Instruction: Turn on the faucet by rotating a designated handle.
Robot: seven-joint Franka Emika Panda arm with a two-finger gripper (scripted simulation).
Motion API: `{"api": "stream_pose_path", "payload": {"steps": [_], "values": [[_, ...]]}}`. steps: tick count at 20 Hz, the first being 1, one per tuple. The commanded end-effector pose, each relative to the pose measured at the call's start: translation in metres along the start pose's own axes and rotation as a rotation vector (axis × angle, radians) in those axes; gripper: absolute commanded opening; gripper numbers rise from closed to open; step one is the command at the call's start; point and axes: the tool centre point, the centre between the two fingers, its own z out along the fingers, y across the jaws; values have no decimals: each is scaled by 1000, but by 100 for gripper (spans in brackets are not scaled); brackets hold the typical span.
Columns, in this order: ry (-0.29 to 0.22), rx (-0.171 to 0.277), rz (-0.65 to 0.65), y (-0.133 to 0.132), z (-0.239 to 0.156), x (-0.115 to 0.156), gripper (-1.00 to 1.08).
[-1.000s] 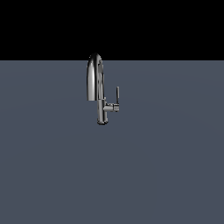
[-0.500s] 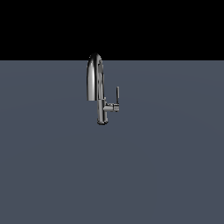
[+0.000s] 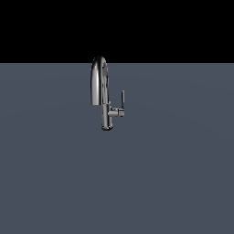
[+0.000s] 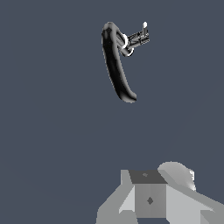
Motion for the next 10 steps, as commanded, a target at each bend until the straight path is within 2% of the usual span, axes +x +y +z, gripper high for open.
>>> {"api": "stream_pose_path", "payload": {"steps": [1, 10], "values": [[-36, 39, 40, -1, 2, 16, -100], [-167, 181, 186, -1, 14, 75, -100]]}}
